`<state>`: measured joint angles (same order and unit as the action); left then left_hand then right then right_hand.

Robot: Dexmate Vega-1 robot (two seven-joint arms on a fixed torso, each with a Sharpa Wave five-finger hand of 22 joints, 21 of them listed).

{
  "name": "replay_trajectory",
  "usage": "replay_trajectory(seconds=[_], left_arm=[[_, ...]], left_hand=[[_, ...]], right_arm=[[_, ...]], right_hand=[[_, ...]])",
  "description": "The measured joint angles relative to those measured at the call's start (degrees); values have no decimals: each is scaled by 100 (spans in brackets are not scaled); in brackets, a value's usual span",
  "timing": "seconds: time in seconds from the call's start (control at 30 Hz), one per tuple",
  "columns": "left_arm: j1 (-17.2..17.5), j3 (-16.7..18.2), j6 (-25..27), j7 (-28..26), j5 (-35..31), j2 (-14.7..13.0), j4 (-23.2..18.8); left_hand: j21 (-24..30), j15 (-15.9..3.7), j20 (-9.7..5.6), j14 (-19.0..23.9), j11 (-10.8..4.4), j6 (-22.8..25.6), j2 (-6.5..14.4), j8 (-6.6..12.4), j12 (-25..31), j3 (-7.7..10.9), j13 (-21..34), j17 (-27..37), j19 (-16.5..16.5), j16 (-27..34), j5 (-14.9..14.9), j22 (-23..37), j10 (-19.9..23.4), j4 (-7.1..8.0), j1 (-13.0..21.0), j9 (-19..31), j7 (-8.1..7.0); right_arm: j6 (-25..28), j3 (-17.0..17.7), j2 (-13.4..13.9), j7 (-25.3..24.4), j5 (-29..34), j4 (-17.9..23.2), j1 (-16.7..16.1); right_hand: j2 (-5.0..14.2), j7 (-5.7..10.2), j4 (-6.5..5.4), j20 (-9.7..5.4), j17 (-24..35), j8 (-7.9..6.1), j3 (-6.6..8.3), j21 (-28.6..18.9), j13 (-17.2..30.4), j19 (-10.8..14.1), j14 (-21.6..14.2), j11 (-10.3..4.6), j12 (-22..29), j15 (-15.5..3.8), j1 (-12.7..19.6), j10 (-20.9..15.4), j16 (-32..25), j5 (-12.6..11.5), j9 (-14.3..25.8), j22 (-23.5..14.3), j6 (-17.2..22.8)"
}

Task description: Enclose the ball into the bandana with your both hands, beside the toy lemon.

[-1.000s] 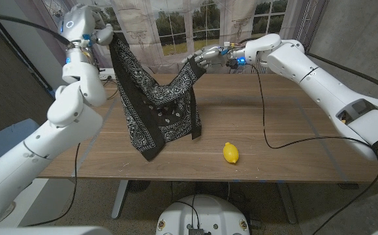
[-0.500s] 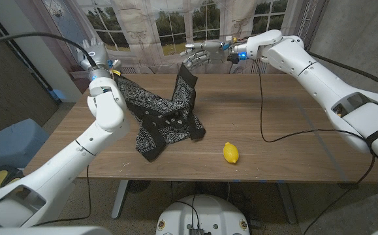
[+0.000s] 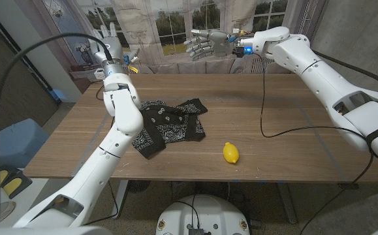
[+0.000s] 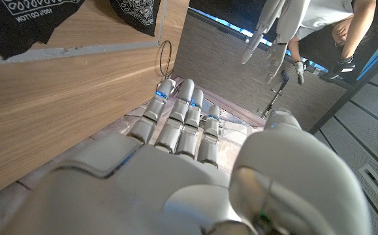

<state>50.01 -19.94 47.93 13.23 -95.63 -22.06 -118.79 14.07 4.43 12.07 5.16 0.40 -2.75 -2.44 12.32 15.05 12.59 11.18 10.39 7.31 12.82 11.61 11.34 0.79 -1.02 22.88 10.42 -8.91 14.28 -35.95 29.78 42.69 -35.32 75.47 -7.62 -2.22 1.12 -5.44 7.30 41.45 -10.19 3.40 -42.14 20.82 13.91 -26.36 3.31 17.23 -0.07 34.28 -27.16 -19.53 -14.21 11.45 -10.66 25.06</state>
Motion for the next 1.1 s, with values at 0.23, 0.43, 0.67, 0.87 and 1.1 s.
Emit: replay_trajectory(seconds=[0.23,0.43,0.67,0.87,1.1], left_arm=[[158,39,-218,322,-395,275,-560],[191,75,-362,1189,-877,630,-825],[191,130,-664,2233,-1417,976,-936],[179,201,-1017,3290,-1870,1284,-1014],[171,262,-1376,4131,-2146,1490,-1049]], left_hand=[[15,124,9,-47,118,-143,4,-111,-64,-79,16,15,26,-72,-61,45,-81,79,-162,14,-127],[15,268,10,-233,267,-271,-9,-134,-163,-128,35,22,25,-173,-61,54,-271,128,-311,13,-61],[-32,336,31,-363,329,-311,21,-134,-178,-127,83,43,-102,-202,-61,53,-333,127,-341,42,-12],[-33,392,36,-419,402,-598,21,-182,-178,-173,123,42,-177,-202,-82,79,-406,76,-341,67,-93],[-75,580,30,-672,503,-720,-103,-219,-277,-251,157,42,-222,-227,-32,80,-773,-2,-323,67,-165]], right_arm=[[-129,374,399,-138,-259,558,-413],[-98,705,801,-274,-561,1057,-728],[-88,1066,1184,-470,-844,1502,-1109],[-296,1439,1491,-630,-1135,1816,-1532],[-458,1679,1711,-730,-1326,2007,-1810]], right_hand=[[21,58,-87,257,-247,0,-135,185,-63,-301,523,20,-274,96,-190,580,382,-44,0,0,-375],[28,109,-165,453,-387,0,-261,318,-90,-497,770,194,-421,180,-420,837,556,-43,1,-1,-618],[7,123,-190,471,-453,0,-332,401,-116,-577,868,214,-481,200,-490,939,620,-43,1,27,-728],[29,123,-214,472,-483,-27,-356,435,-116,-576,868,221,-481,200,-558,946,623,-65,1,27,-728],[7,123,-214,472,-510,-45,-356,444,-118,-576,868,221,-481,200,-580,945,623,-65,1,27,-728]])
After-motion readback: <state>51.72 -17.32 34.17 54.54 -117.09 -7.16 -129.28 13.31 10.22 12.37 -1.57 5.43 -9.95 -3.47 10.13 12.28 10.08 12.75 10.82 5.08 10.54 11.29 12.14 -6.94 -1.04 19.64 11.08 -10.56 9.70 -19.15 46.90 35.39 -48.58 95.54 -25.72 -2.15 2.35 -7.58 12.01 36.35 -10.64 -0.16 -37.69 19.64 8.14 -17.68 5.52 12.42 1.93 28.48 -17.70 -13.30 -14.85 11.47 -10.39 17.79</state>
